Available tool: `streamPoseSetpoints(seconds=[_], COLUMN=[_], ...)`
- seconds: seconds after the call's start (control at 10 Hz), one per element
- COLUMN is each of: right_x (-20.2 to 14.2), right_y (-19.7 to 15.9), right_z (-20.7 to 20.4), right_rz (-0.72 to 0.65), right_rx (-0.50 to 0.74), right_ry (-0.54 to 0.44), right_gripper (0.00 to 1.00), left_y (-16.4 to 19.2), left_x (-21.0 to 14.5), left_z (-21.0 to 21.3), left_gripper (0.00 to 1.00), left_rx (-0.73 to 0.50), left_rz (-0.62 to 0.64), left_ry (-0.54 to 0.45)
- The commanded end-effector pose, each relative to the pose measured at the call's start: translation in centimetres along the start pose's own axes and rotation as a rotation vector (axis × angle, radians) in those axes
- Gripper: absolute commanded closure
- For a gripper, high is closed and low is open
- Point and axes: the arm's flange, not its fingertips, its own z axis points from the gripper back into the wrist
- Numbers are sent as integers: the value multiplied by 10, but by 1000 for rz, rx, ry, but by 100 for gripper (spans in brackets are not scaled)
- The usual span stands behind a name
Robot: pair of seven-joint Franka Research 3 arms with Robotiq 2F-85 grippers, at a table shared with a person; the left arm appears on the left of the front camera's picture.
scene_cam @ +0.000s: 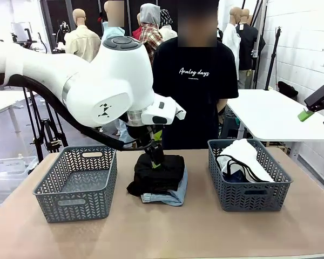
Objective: Sort the tops and bottoms.
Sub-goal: Lift clothes from the center of the table with your left hand.
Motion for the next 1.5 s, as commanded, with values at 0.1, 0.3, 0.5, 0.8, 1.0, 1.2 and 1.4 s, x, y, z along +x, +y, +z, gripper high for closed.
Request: streamPoseSetpoints(seconds=[0.1, 0.3, 0.5, 0.8, 1.0, 1.2, 1.4], right_x=[2, 2, 2, 2, 2, 2, 2], right_y=[0, 0, 0, 0, 0, 0, 0], right_z=[-2, -2, -2, -2, -2, -2, -2], right_rz=[-2, -2, -2, -2, -2, -2, -2], right_rx=[16, 16, 16, 16, 16, 16, 16], right_ry=[-3, -3, -3, -3, -3, -3, -3], right_gripper=[0, 0, 0, 0, 0, 0, 0], left_y=[0, 5, 11, 12, 13, 26, 39], left_x=[0, 13, 38, 68, 91, 106, 103], left_z=[0, -5, -51, -106, -133, -149, -159], left_gripper=[0, 0, 0, 0, 0, 0, 0], left_rx=[0, 8, 96, 163, 177, 115, -70], left_rz=[0, 144, 338, 547, 652, 723, 815], left_ry=[0, 39, 93, 206, 206, 197, 199])
